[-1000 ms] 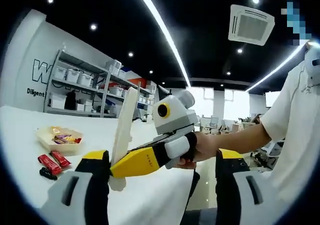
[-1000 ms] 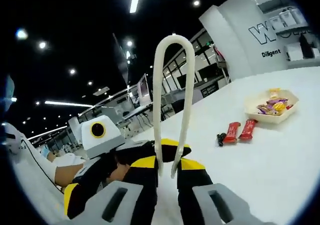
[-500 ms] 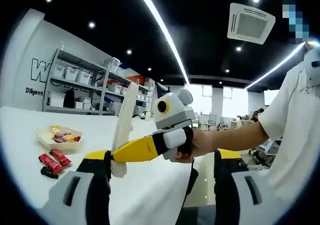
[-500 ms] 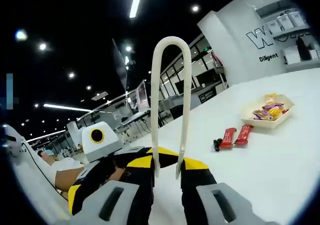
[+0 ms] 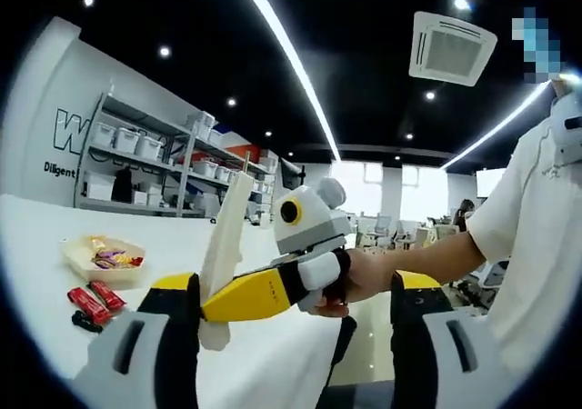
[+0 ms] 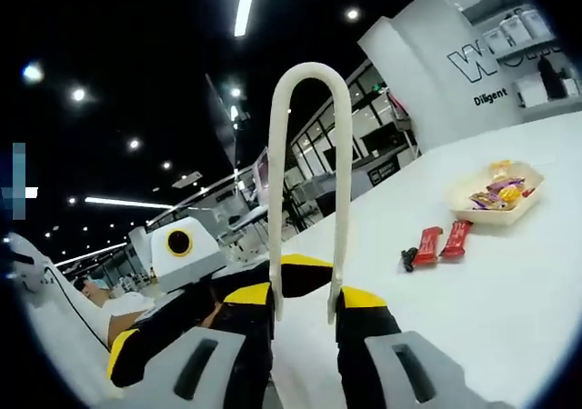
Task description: Place the target food into the container with the food tongs after gripping and lifting it, then release it inside without dropping or visibly crushing the food.
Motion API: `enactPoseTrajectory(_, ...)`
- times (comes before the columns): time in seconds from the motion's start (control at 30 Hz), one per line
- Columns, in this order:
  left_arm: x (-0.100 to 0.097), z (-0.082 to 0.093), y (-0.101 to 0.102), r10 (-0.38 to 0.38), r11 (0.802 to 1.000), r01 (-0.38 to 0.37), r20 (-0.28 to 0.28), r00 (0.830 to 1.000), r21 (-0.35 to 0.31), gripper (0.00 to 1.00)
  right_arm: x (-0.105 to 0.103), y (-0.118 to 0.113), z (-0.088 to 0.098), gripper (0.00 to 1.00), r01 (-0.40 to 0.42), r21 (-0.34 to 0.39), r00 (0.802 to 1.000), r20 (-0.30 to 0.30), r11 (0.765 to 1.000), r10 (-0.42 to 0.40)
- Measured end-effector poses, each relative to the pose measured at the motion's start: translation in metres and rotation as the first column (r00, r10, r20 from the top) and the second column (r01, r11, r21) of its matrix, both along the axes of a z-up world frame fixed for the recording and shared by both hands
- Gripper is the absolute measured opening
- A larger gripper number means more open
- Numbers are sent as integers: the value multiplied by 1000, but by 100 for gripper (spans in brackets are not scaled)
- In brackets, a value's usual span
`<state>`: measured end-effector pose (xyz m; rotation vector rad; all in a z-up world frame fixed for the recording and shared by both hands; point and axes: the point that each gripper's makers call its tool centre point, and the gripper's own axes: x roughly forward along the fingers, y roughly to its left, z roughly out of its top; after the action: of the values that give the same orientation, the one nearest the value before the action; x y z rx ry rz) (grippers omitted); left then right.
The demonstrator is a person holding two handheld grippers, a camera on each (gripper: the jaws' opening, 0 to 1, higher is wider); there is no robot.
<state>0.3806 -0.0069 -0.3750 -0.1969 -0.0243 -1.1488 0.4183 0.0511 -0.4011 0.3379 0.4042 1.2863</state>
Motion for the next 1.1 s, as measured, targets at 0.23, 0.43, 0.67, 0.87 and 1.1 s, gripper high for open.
enactPoseTrajectory(0.23,-5,11,8,6,1000,-5,78,997,-3,78,-5,-4,14,15,-27,73,997,69,997,22)
enactPoseTrajectory(0.43,-4,13,29,35,999,-33,78,996,-19,76,-5,-14,24,16,-26,75,974,226,997,8)
enactPoseTrajectory(0.67,-11,7,12,-23,1000,23,68,997,0,75,-12,-4,19,17,-64,48,967,250,997,50)
enactPoseTrajectory(0.87,-11,2,12,-47,999,47,27,999,0,78,-13,-3,16,19,-77,37,972,225,996,66)
enactPoseTrajectory(1.1,-16,4,9,-65,998,65,22,998,-4,79,-19,3,11,21,-94,23,974,207,995,87)
